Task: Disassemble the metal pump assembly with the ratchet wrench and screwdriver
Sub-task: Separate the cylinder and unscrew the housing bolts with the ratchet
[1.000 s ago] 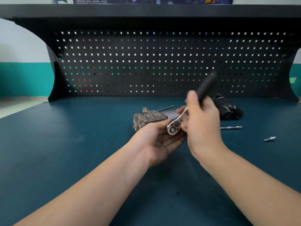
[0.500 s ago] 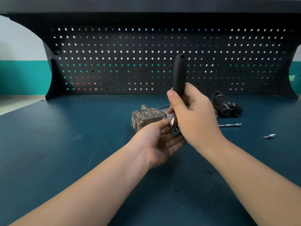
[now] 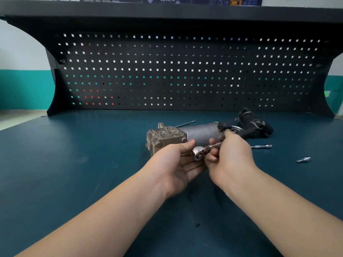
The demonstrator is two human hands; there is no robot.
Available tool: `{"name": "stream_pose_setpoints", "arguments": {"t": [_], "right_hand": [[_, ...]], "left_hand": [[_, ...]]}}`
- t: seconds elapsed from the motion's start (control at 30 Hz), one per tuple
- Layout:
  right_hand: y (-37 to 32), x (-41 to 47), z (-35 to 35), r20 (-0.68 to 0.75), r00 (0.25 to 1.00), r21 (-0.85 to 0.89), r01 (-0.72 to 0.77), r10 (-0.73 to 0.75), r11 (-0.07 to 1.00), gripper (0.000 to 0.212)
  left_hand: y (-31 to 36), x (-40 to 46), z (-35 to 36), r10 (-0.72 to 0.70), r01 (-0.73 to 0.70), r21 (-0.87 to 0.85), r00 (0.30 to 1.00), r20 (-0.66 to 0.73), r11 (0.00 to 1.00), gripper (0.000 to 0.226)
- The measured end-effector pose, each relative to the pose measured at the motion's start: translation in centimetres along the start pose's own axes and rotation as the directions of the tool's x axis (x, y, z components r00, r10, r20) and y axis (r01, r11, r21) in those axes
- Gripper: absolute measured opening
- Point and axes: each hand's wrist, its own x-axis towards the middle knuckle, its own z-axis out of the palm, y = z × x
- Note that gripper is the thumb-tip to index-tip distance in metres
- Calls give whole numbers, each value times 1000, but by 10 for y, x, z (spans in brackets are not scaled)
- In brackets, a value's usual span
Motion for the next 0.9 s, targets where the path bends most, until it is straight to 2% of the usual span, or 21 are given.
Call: {"name": "stream_pose_setpoints", "arguments": {"t": [0.03, 0.07, 0.1, 0.17, 0.2, 0.23, 0.33, 0.4, 0.53, 0.67, 0.73, 0.83, 0.87, 0.9], "right_hand": [[-1, 1, 1, 48, 989, -106, 147, -143, 983, 25], [-3, 1, 2, 143, 945, -228, 320, -294, 919, 23], [-5, 0, 3, 280, 866, -333, 492, -414, 805, 22], [-7, -4, 3, 549, 675, -411, 731, -493, 545, 24], [-8, -6, 3, 621, 615, -408, 783, -486, 470, 26], [-10, -9, 3, 651, 591, -400, 801, -476, 446, 28], [-16, -12, 3, 643, 593, -401, 800, -486, 446, 30], [-16, -10, 1, 625, 570, -415, 822, -533, 391, 28], [-16, -9, 2, 652, 489, -304, 868, -579, 392, 9], [-14, -11, 9, 778, 413, -259, 898, -474, 356, 25], [-10, -13, 13, 837, 356, -261, 927, -417, 268, 25], [-3, -18, 16, 901, 226, -236, 971, -369, 19, 27], [-2, -18, 15, 909, 216, -236, 972, -356, -15, 25], [-2, -19, 14, 908, 229, -247, 969, -352, -5, 22]], "left_hand": [[0, 0, 0, 6, -6, 27, 1000, -3, 1000, 18], [0, 0, 0, 12, -12, 54, 1000, -1, 998, 20], [0, -1, 1, 18, -18, 77, 1000, 7, 997, 23], [1, -3, 1, 19, -21, 97, 999, 29, 995, 33], [2, -3, 0, 18, -21, 91, 999, 34, 996, 38], [2, -3, -1, 15, -17, 75, 999, 32, 997, 39], [2, -4, -2, 0, 0, 28, 1000, 21, 1000, 24], [1, -4, -2, 11, -12, 27, 1000, 17, 1000, 18], [3, -4, -2, 22, -22, 20, 999, 29, 1000, 34], [3, -8, -1, 25, -26, 33, 998, 54, 999, 30], [3, -9, 0, 53, -55, 34, 996, 75, 998, 33], [0, -12, 0, 91, -90, -17, 988, 123, 996, 39], [-1, -12, 0, 82, -78, -38, 988, 129, 996, 39], [-1, -12, 0, 71, -66, -41, 988, 135, 997, 38]]}}
